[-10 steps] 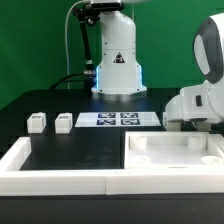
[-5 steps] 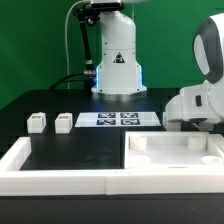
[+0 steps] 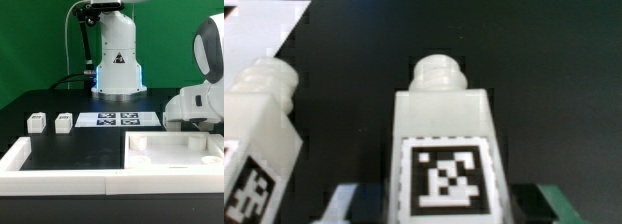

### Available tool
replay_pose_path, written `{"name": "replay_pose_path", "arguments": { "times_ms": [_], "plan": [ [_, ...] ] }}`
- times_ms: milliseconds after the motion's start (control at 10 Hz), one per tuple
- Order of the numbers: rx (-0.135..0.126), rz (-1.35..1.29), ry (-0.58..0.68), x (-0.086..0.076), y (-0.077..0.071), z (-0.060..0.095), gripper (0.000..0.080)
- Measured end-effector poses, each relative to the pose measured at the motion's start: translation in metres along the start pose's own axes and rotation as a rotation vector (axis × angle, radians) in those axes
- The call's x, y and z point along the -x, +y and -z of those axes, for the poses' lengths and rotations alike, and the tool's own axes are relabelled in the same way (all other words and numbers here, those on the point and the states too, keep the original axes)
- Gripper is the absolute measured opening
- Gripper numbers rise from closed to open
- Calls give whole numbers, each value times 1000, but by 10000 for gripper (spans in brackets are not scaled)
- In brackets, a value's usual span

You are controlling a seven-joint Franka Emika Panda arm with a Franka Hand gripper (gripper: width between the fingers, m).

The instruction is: Assemble square table

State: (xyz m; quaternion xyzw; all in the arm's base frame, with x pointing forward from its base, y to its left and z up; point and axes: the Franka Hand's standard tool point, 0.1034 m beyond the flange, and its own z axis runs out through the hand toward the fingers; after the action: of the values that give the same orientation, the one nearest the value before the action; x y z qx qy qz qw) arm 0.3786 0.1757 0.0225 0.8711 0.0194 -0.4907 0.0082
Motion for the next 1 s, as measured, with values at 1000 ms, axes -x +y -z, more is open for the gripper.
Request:
{"name": "replay_pose_path", "arguments": {
  "times_ms": [1000],
  "plan": [
    [-33,15,276,16,9,48,291]
  ]
}}
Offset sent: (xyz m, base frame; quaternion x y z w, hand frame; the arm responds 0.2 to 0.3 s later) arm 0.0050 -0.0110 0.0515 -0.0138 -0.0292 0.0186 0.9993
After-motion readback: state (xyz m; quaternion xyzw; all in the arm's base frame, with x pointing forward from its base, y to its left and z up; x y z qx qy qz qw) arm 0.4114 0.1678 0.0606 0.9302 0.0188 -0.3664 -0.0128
